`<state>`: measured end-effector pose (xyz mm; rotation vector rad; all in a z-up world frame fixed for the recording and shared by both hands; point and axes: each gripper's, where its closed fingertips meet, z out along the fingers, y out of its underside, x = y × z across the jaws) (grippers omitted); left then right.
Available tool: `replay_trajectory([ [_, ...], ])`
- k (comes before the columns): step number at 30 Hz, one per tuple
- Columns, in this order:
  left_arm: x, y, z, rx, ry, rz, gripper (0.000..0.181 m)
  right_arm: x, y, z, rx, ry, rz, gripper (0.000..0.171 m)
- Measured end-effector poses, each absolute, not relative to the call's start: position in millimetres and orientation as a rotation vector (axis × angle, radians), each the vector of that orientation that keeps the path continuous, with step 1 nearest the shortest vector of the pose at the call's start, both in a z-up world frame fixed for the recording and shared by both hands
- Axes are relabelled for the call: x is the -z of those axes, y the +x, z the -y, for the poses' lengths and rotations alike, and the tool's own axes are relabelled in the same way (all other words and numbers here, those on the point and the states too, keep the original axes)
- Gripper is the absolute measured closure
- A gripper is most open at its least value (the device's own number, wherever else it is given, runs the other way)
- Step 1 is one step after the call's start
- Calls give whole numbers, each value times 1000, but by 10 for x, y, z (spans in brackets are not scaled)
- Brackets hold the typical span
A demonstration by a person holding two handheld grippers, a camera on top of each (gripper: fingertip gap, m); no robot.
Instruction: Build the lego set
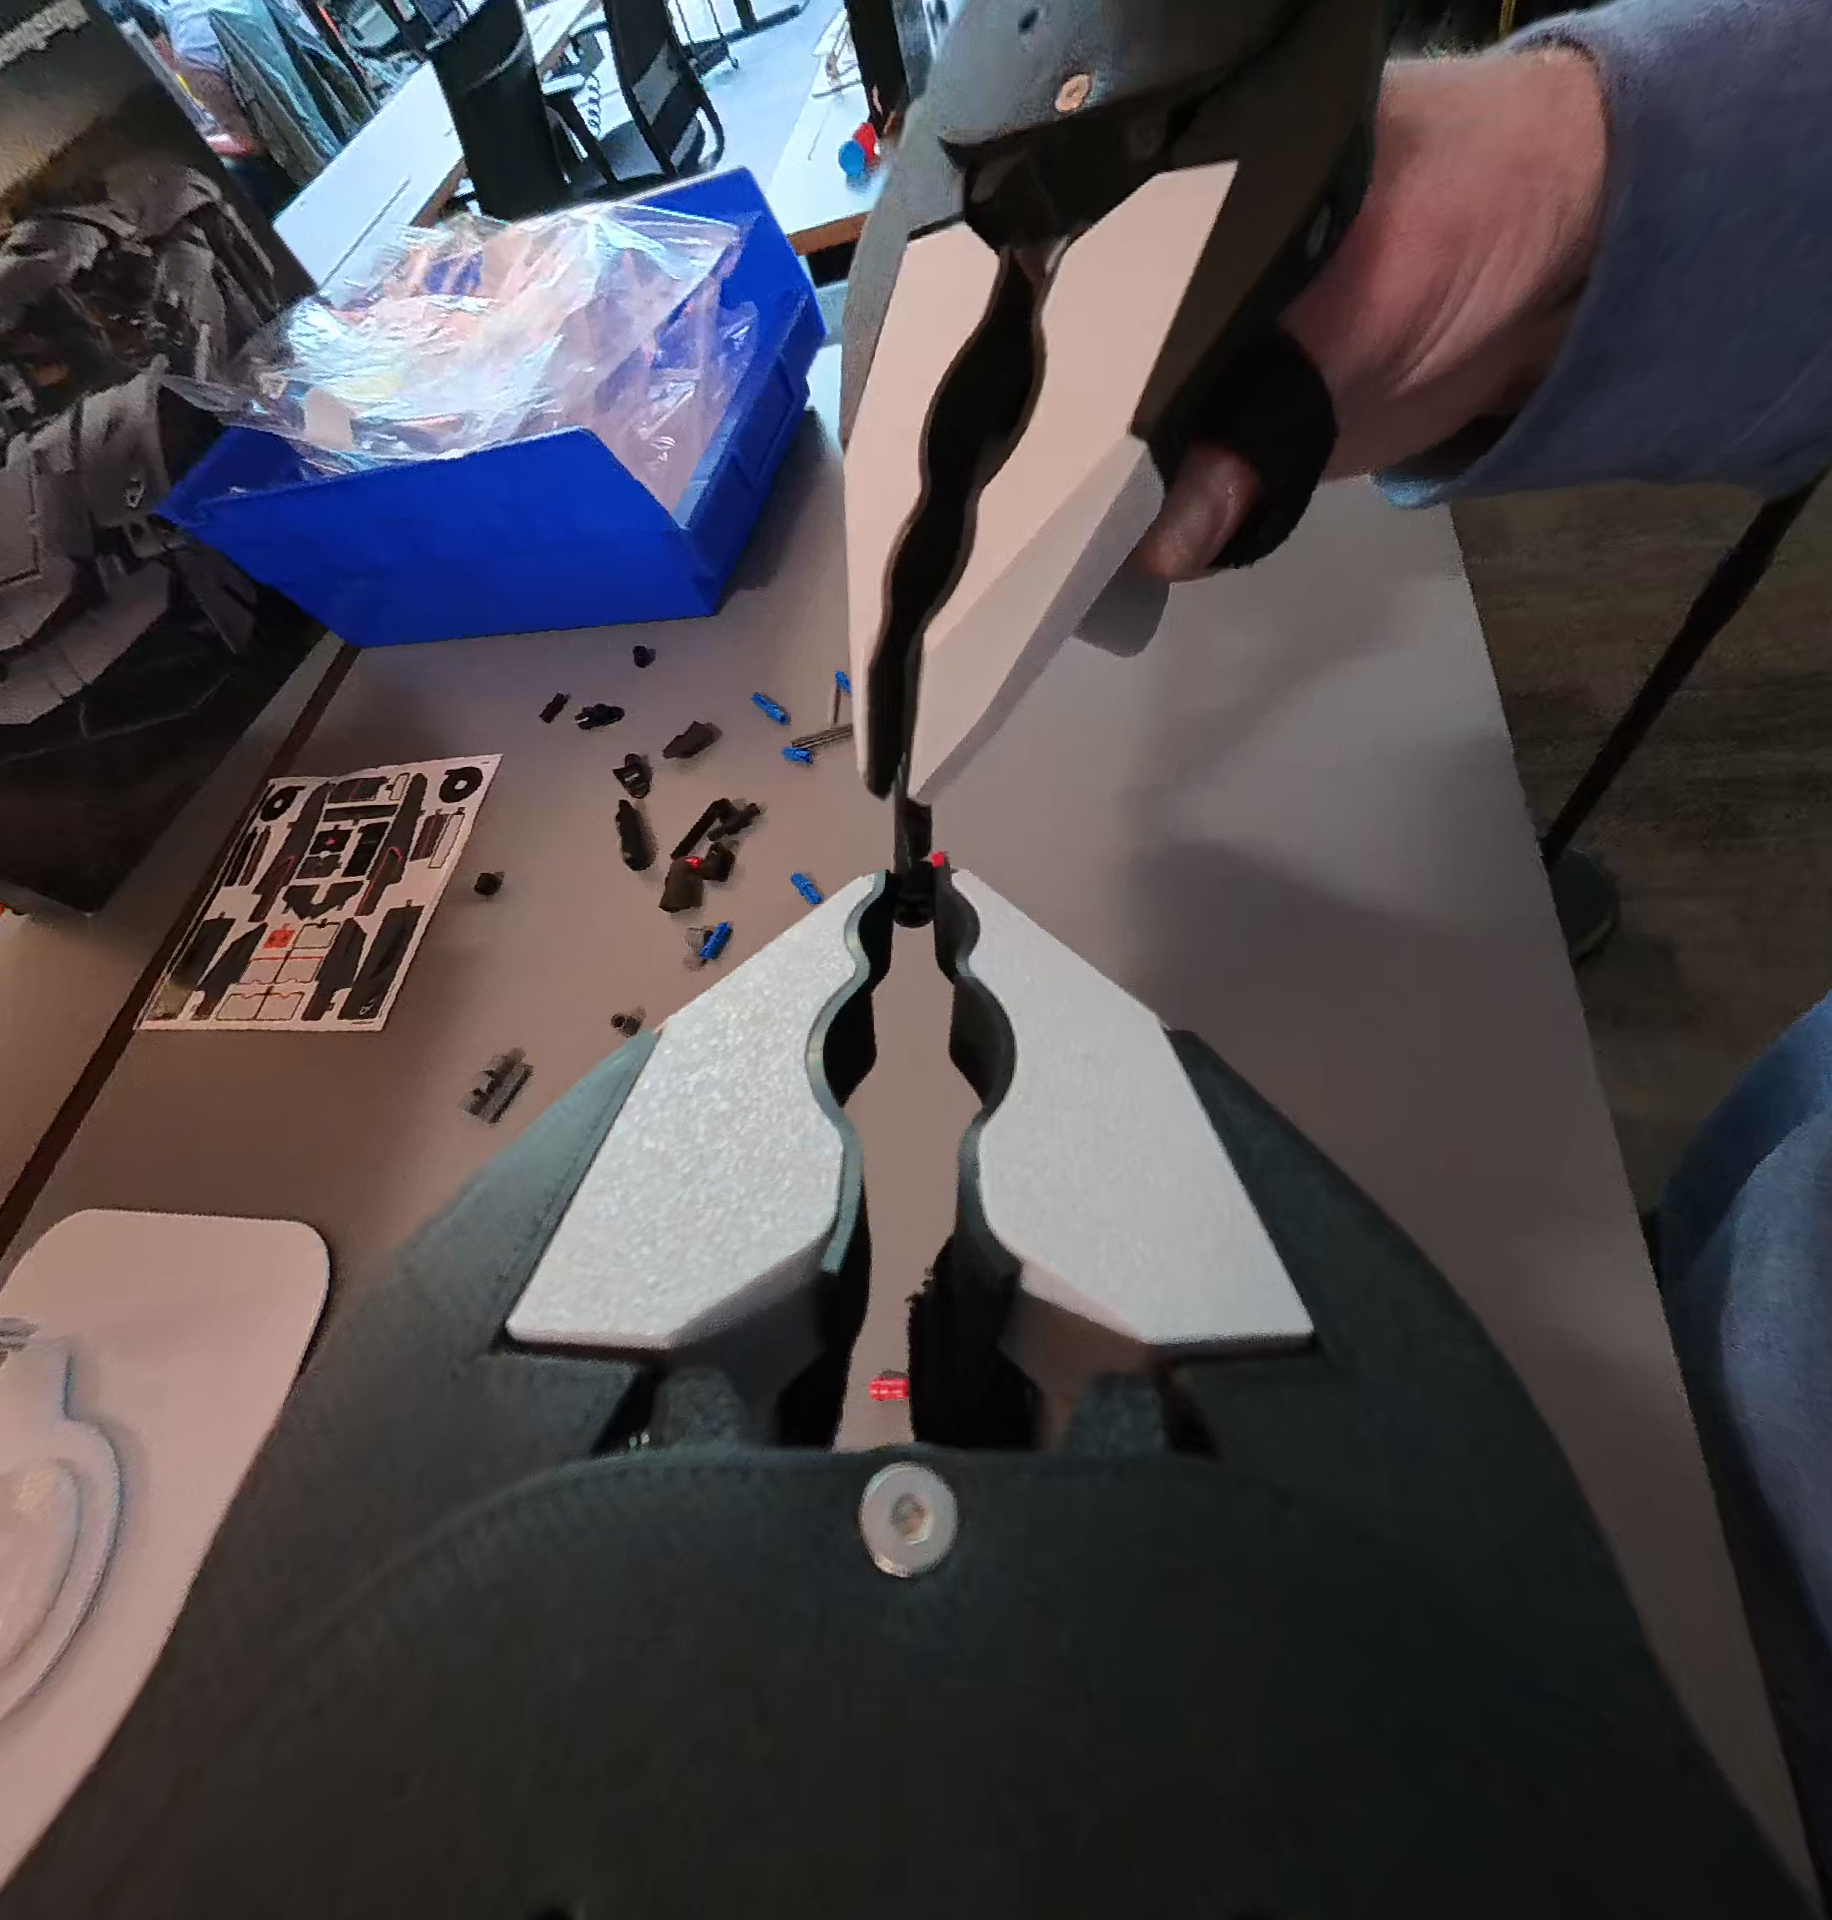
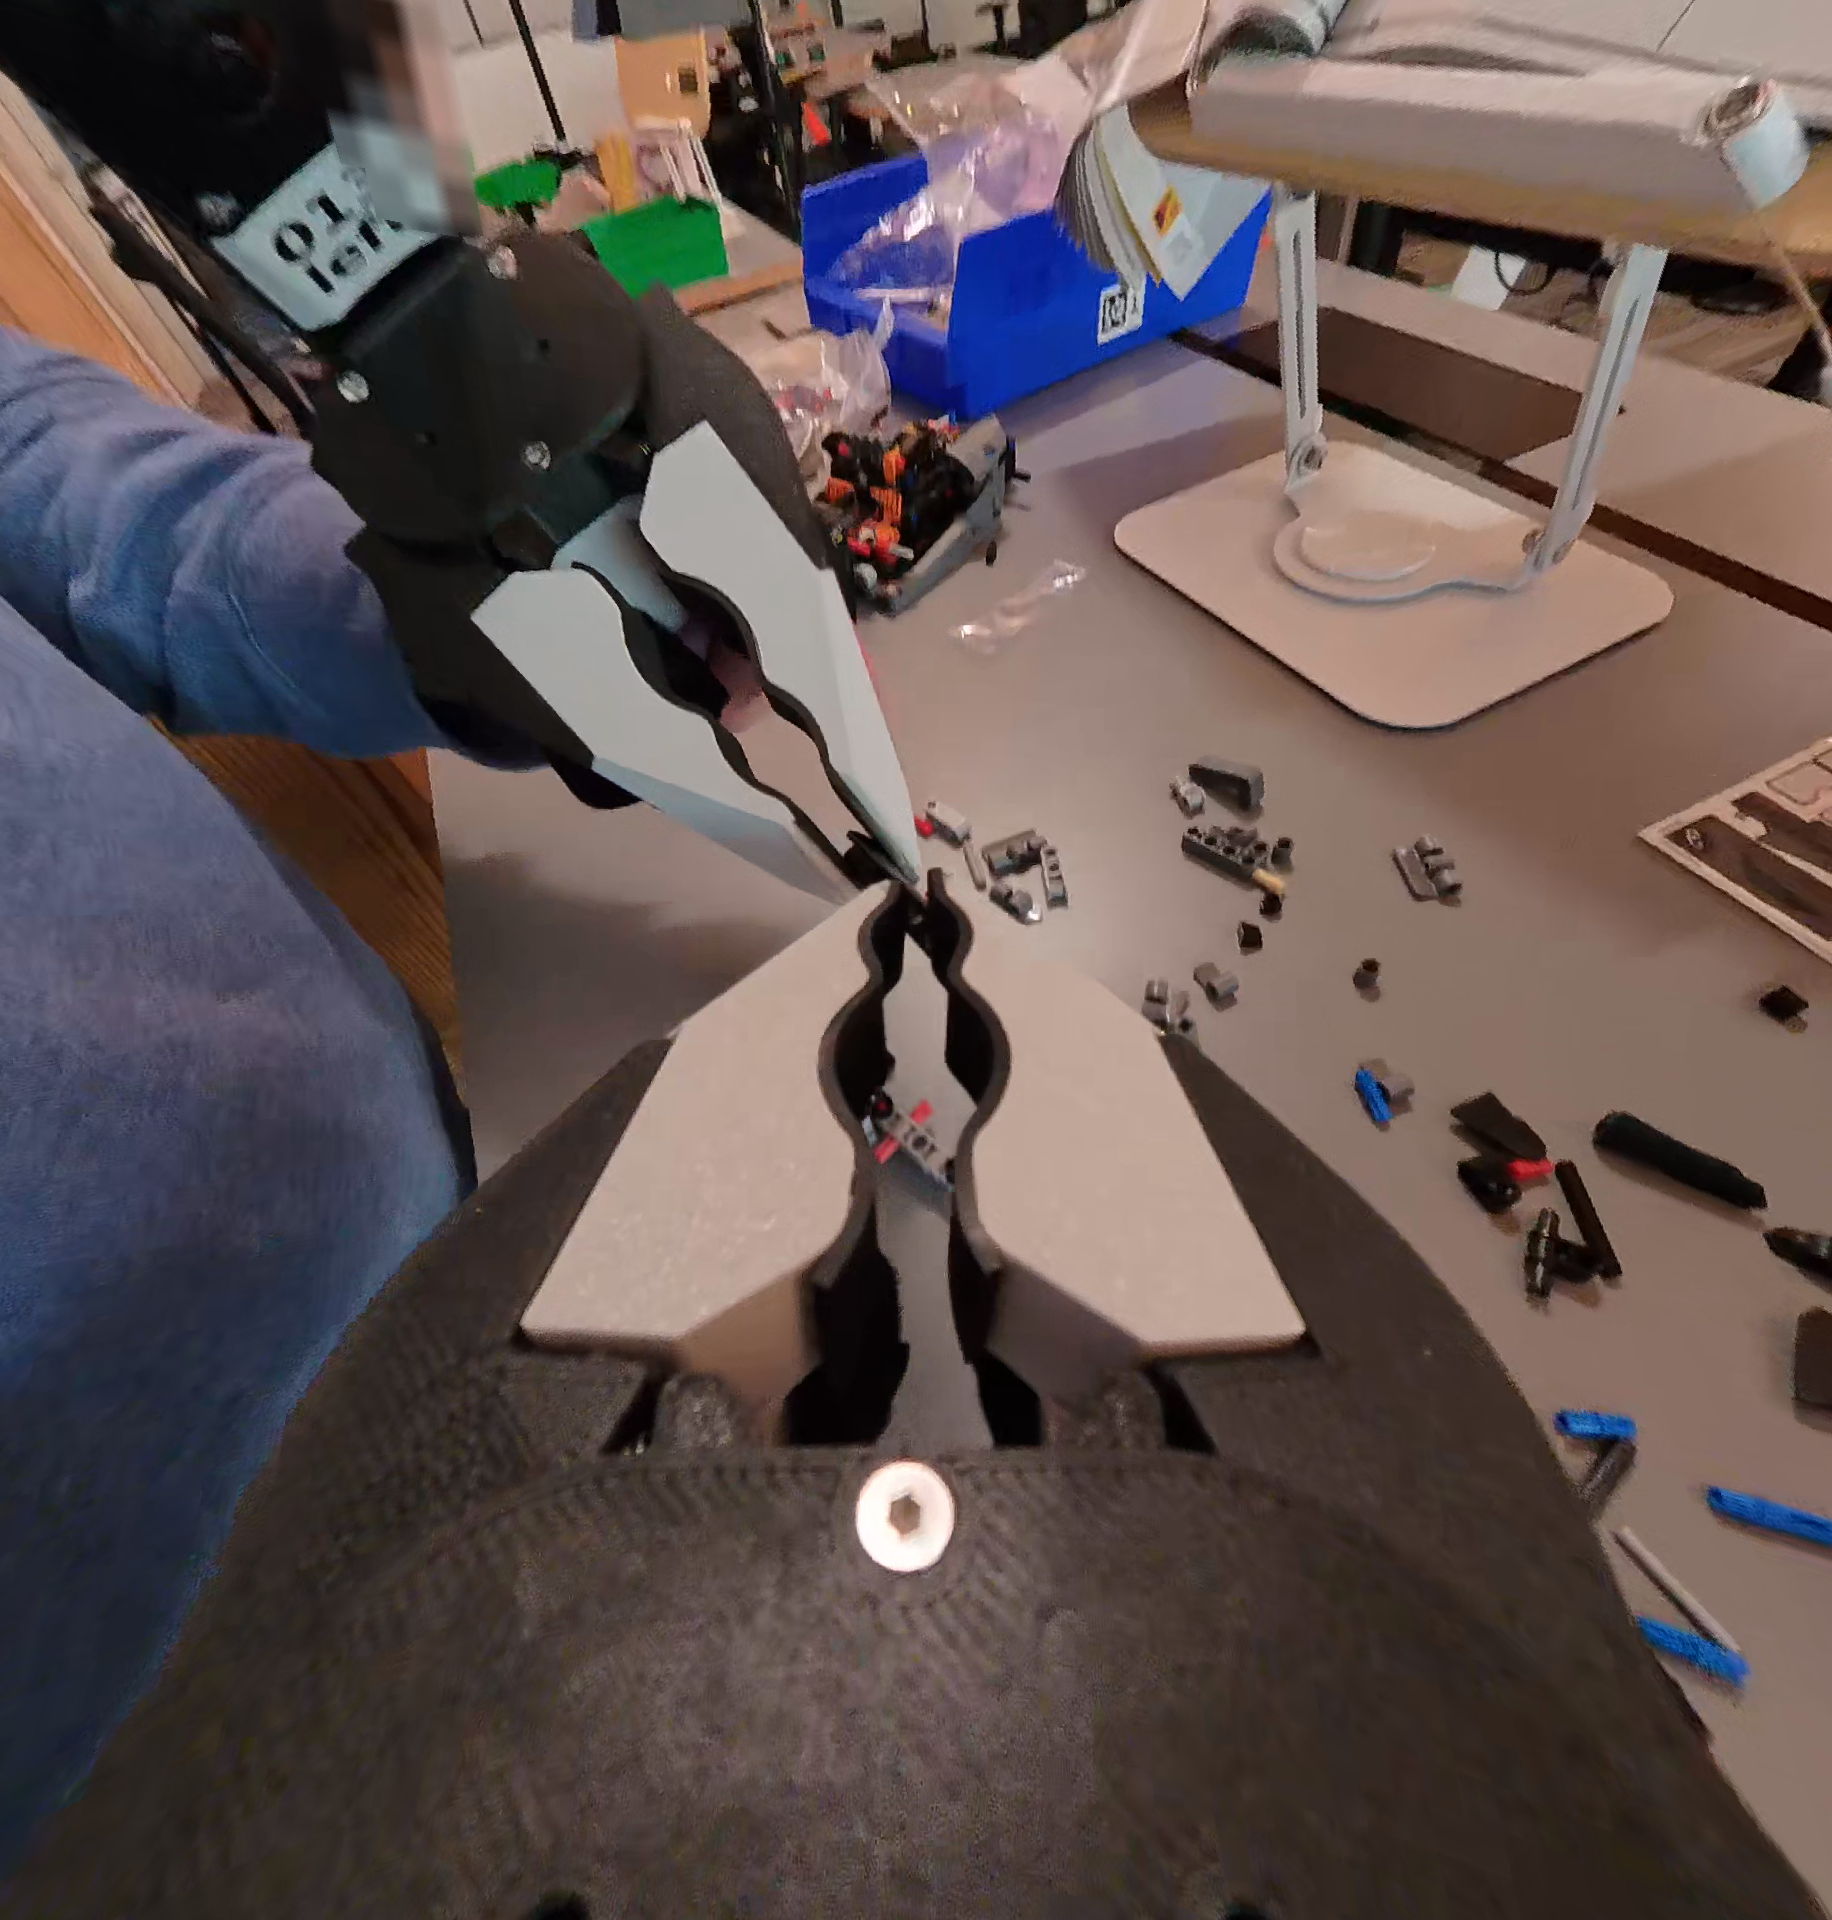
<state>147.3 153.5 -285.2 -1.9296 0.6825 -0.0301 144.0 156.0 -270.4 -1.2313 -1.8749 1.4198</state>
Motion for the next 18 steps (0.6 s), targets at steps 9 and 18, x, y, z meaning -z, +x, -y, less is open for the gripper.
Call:
replay_trajectory([
  [9,2739,1222,-1499,9,-1929,-605,175,2503,1250,-1659,-1428,-1203,1806,158],
  [18,2579,908,-1397,-39,-1916,-517,175,2497,1143,-1663,-1449,-1225,1805,155],
])
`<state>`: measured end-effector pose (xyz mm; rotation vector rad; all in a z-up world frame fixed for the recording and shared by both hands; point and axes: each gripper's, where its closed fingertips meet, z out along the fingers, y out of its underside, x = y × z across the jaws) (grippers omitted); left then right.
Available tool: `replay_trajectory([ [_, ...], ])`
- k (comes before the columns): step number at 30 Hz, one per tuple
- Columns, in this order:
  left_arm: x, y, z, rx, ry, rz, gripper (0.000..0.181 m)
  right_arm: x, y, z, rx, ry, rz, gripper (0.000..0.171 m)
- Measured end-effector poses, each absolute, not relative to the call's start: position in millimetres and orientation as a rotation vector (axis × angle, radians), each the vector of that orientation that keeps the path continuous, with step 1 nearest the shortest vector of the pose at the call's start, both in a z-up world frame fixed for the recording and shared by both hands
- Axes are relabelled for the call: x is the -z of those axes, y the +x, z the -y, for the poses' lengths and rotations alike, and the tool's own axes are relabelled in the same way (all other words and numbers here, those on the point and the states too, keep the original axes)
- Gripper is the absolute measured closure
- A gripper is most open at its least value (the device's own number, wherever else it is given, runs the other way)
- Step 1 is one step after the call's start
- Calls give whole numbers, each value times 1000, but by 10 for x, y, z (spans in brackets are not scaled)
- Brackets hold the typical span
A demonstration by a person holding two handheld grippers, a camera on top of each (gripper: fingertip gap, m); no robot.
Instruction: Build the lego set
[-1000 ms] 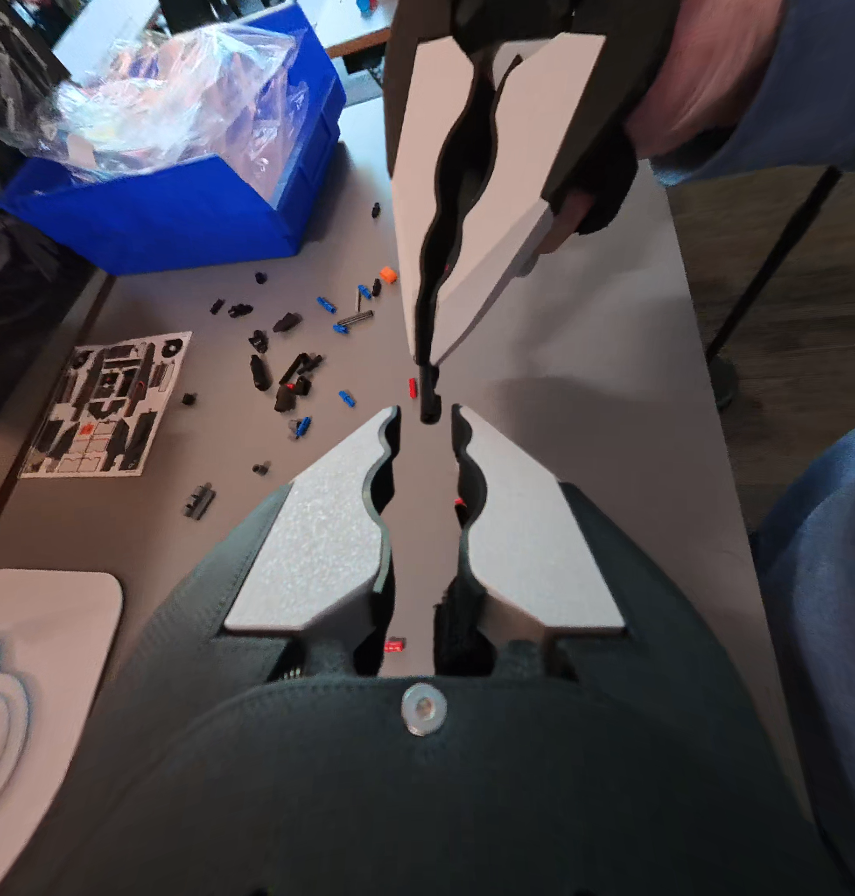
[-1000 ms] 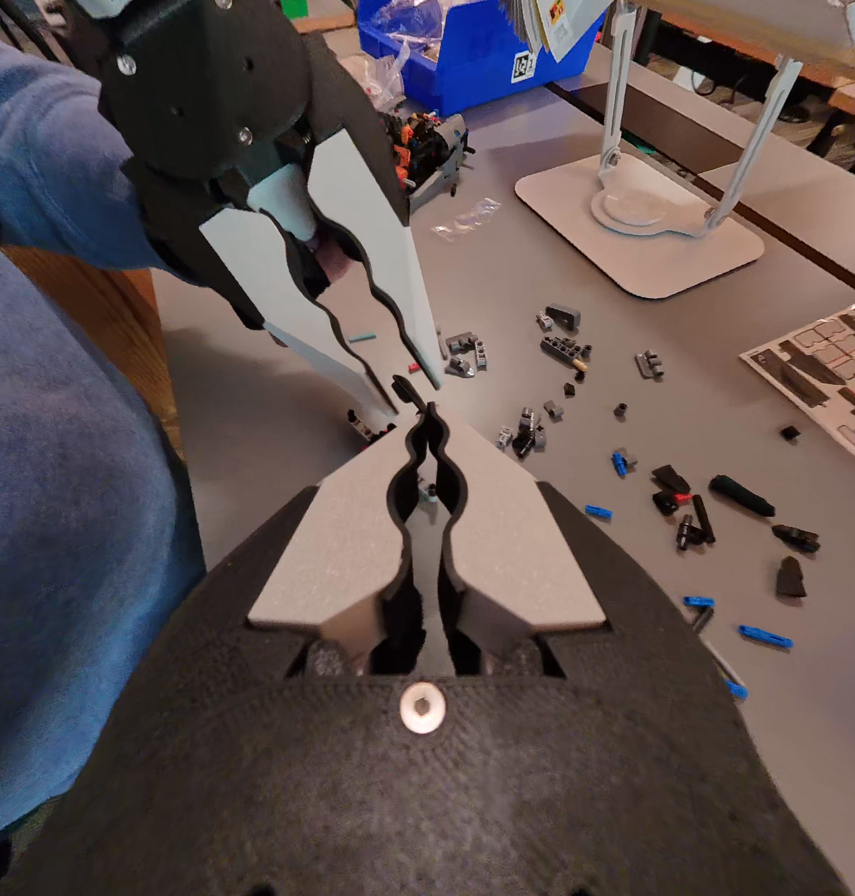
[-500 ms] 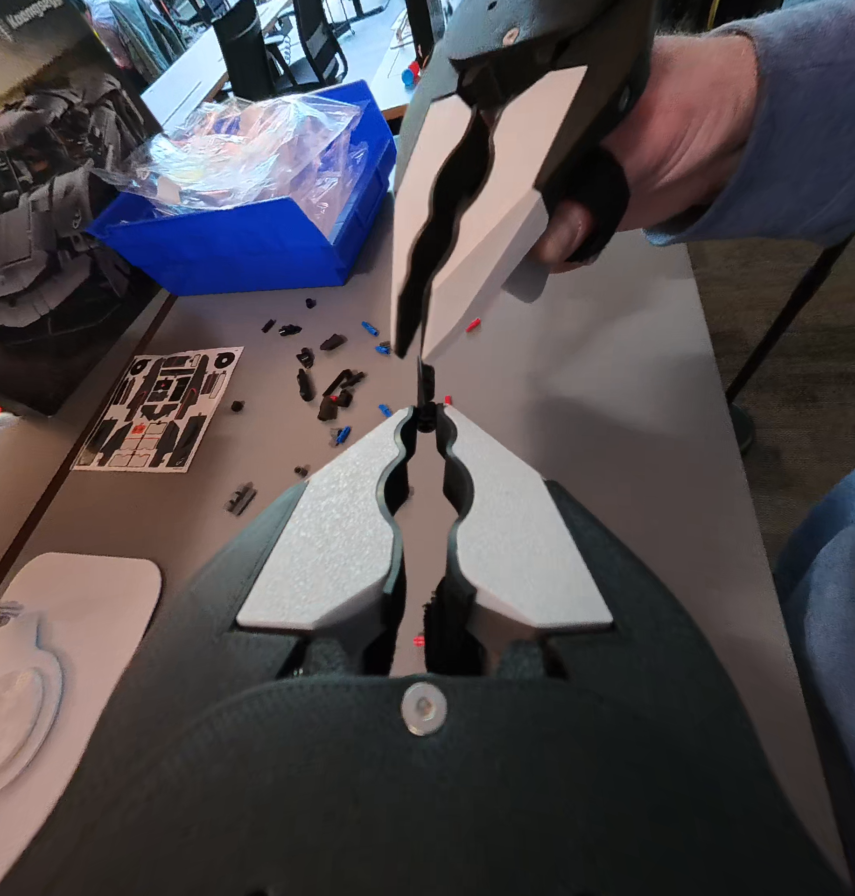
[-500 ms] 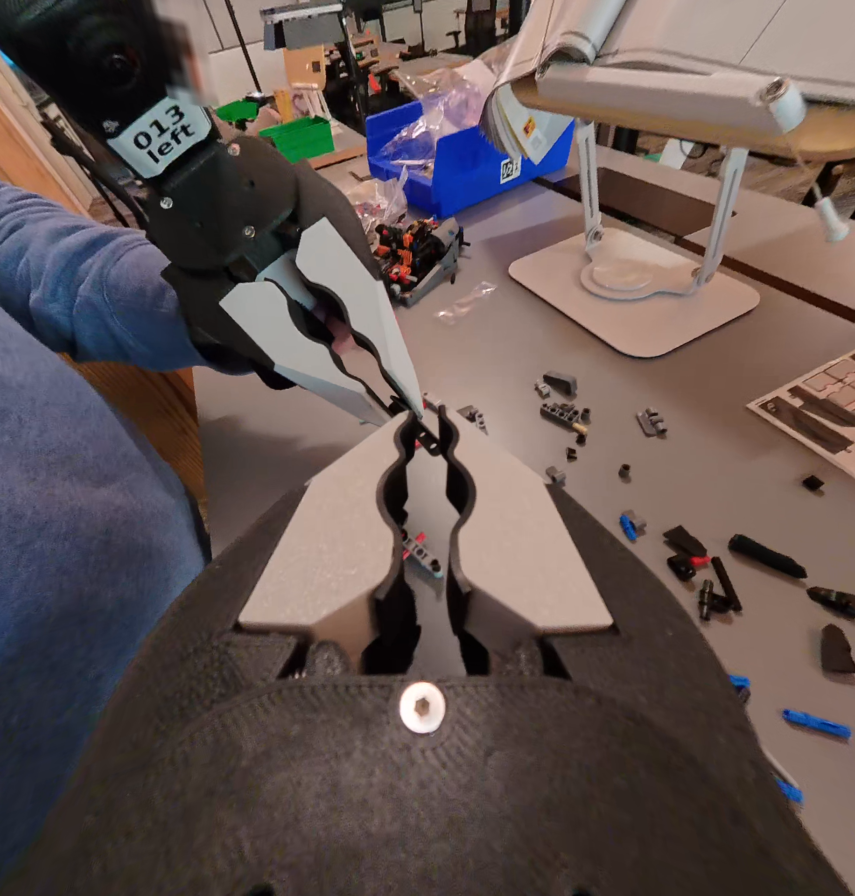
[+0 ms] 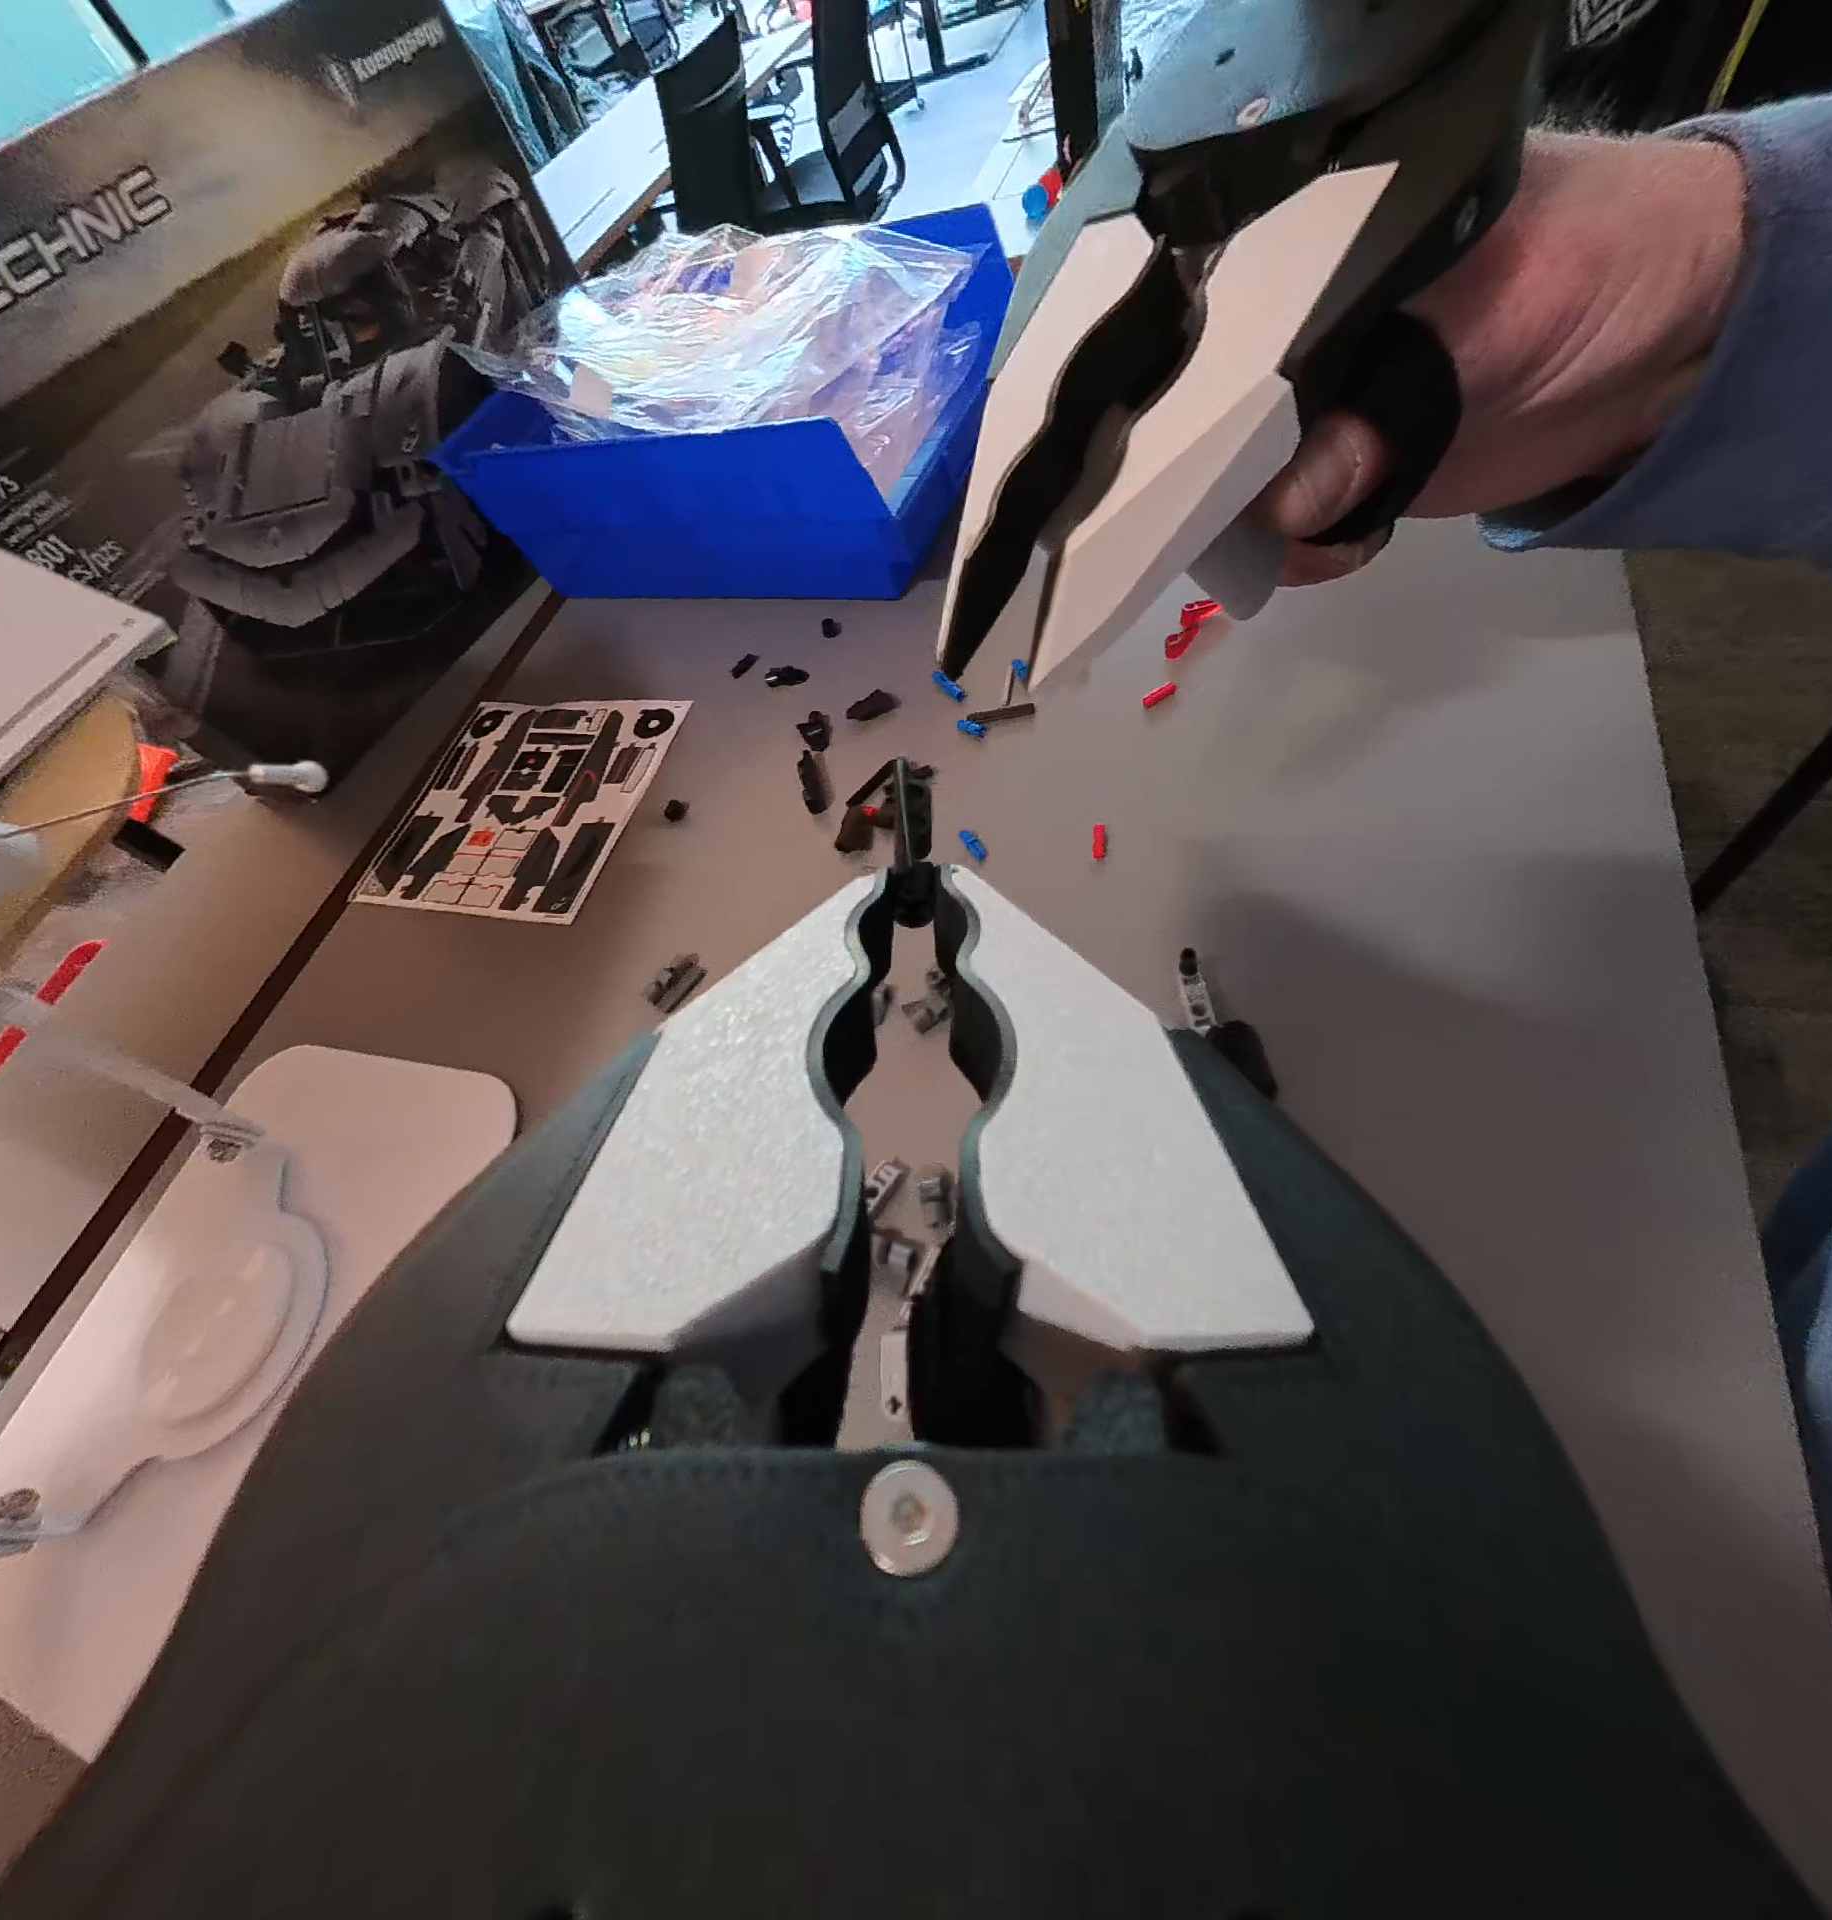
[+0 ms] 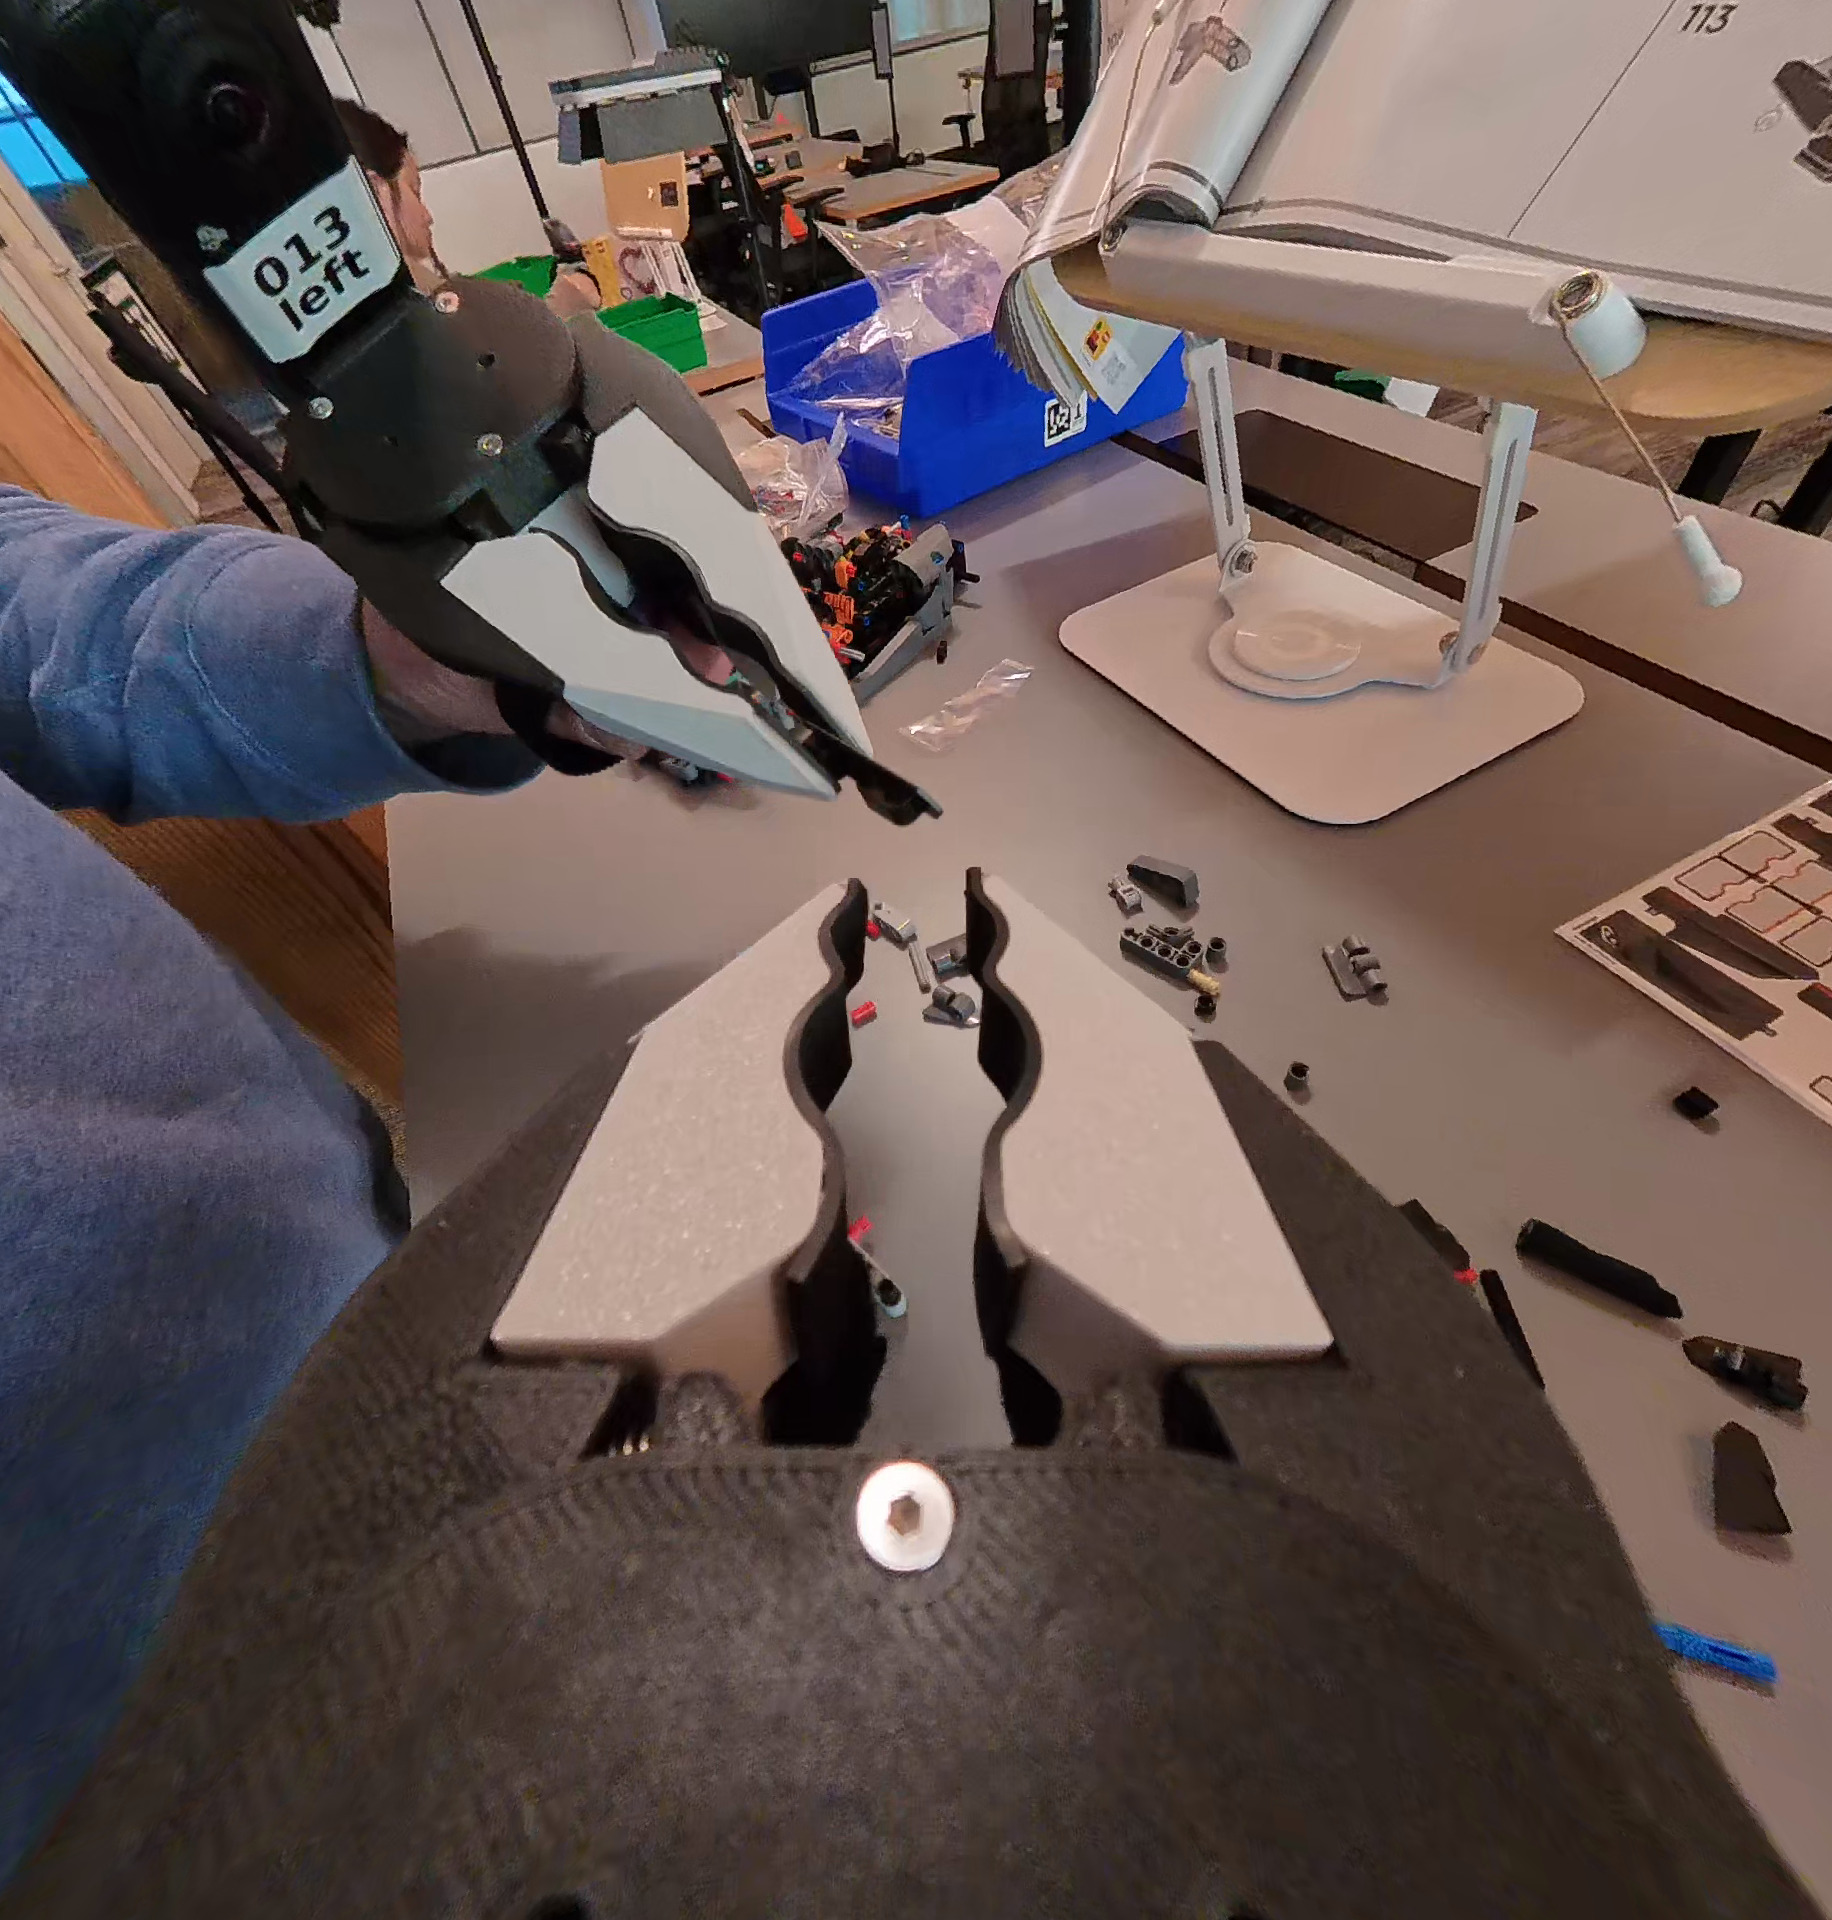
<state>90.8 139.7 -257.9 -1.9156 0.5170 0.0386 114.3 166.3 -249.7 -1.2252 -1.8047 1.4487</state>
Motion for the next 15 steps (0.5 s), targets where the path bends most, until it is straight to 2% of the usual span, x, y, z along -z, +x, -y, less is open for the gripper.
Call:
replay_trajectory([
  [15,2447,734,-1263,-92,-1890,-451,176,2478,980,-1583,-1472,-1191,1856,152],
])
